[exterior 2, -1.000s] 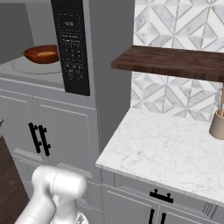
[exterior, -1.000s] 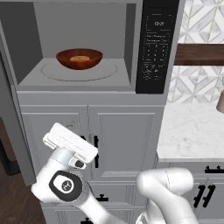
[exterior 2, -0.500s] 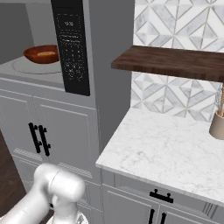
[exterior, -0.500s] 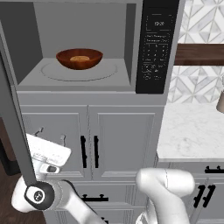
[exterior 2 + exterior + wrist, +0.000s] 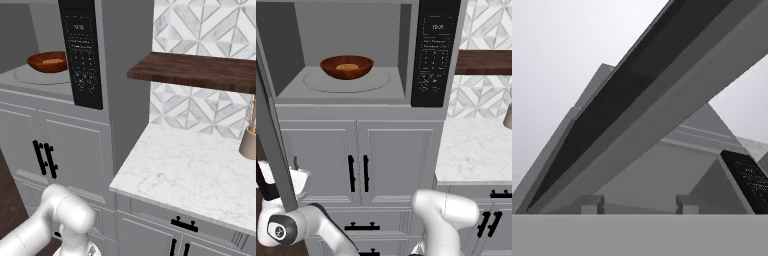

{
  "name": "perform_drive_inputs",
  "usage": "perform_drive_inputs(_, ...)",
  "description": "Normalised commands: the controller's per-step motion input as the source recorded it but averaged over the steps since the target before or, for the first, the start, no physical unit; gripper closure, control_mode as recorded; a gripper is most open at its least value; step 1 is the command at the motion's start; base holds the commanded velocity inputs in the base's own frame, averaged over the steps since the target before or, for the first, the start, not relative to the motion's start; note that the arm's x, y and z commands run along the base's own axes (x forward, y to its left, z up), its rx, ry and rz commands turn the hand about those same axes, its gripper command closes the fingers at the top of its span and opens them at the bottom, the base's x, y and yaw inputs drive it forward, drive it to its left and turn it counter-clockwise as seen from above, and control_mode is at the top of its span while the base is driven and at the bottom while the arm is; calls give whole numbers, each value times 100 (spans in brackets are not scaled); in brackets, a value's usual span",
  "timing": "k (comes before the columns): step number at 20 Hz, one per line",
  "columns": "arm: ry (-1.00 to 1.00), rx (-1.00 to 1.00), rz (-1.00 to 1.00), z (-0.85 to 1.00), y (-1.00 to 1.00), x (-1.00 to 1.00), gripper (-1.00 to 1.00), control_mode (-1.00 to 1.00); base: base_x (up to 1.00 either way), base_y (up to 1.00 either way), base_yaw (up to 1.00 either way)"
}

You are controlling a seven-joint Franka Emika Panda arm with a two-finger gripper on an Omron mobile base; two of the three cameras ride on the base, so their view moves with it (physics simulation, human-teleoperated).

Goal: Open the microwave, place the bowl with waffle inside the microwave, then close the microwave door and turn it on.

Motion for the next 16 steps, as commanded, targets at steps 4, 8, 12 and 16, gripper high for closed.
perform_drive_inputs(4, -7, -16, -7, 0, 11, -13, 100, -100, 0, 0, 0)
perform_drive_inputs(8, -9, -14, -6, 0, 22, -11, 100, -100, 0, 0, 0)
perform_drive_inputs(12, -15, -7, -1, 0, 35, -15, 100, -100, 0, 0, 0)
perform_drive_inputs(16, -8, -1, 0, 0, 41, -6, 100, -100, 0, 0, 0)
